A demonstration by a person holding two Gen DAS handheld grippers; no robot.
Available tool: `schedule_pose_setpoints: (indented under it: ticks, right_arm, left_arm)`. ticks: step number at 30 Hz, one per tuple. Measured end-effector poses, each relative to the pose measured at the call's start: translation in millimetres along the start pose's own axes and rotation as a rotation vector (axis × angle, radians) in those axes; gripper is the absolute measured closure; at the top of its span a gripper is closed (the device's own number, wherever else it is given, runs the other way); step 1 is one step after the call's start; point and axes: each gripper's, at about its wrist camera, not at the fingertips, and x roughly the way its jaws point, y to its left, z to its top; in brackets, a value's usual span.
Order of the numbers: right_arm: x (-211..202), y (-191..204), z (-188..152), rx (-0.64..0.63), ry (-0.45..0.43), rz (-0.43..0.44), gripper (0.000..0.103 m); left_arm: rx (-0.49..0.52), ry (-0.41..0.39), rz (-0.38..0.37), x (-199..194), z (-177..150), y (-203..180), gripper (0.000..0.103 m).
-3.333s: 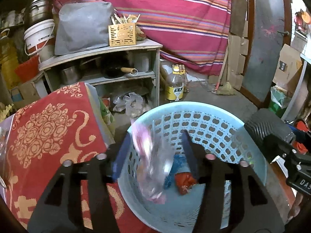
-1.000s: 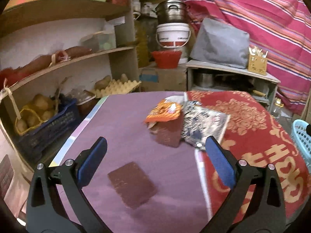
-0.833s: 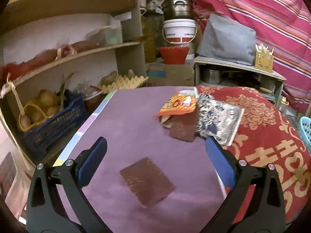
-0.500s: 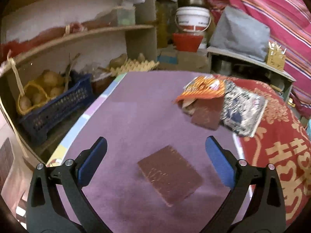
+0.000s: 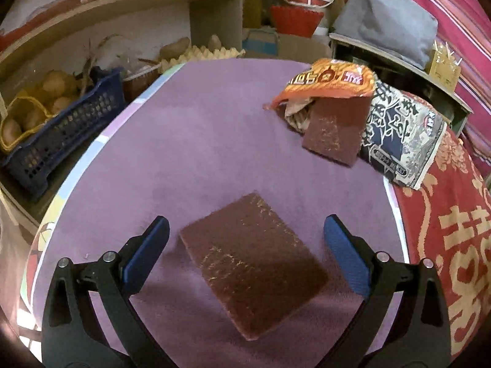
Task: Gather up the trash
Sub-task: 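Lower the left tool onto the maroon scouring pad and close on it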
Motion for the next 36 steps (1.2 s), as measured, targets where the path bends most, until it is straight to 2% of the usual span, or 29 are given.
schedule_pose_setpoints:
  ticks: [3, 13, 14, 17, 18, 19, 20, 22, 23, 26, 28, 30, 31, 36]
  right_arm:
    - [1, 1, 0, 0.000, 0.003, 0.003, 0.005]
    - [14, 20, 1, -0.022, 0.014, 0.011, 0.005]
    - [16, 23, 1, -0.024, 0.017, 0.015, 0.005]
    - [25, 30, 5, -0.023, 0.027, 0.051, 0.005]
    - [28, 33, 7, -0.022, 0.026, 0.059, 0.005]
    - [31, 35, 8, -0.023, 0.028, 0.064, 0.005]
    - [34, 37, 10, -0.023, 0.032, 0.074, 0.005]
    - [40, 43, 12, -0.024, 0.039, 0.094, 0.005]
    - [43, 45, 12, -0.027, 0.044, 0.099, 0.005]
    - [44, 50, 12, -0.036, 0.050, 0.100, 0.005]
    - [44, 52, 11, -0.042, 0.050, 0.100, 0.005]
    - [44, 53, 11, -0.047, 0.047, 0.093, 0.005]
    - [44, 53, 11, -0.048, 0.047, 0.090, 0.005]
    - [41, 53, 10, -0.058, 0.041, 0.080, 0.005]
  left_arm:
    - [-0.023, 0.040, -0.017, 7, 0, 4, 0.020]
    - [-0.034, 0.047, -0.029, 9, 6, 7, 0.024]
    - [-0.039, 0.045, -0.034, 9, 7, 8, 0.028]
    - [-0.049, 0.025, -0.047, 6, 15, 11, 0.028]
    - [-0.045, 0.006, -0.044, 4, 18, 11, 0.049]
    - [-0.030, -0.007, -0.026, 3, 21, 10, 0.064]
    - [-0.010, -0.011, -0.004, 5, 25, 10, 0.065]
    - [-0.025, 0.007, -0.027, 11, 30, 14, 0.065]
    - [-0.033, 0.048, -0.037, 18, 32, 19, 0.065]
    - [-0.112, 0.068, -0.084, 15, 34, 34, 0.063]
    - [-0.114, 0.049, -0.074, 10, 33, 37, 0.040]
    - [-0.098, 0.026, -0.032, 6, 30, 38, 0.022]
    - [-0.096, 0.023, -0.017, 5, 28, 38, 0.018]
    - [-0.071, 0.053, -0.019, 7, 18, 27, 0.013]
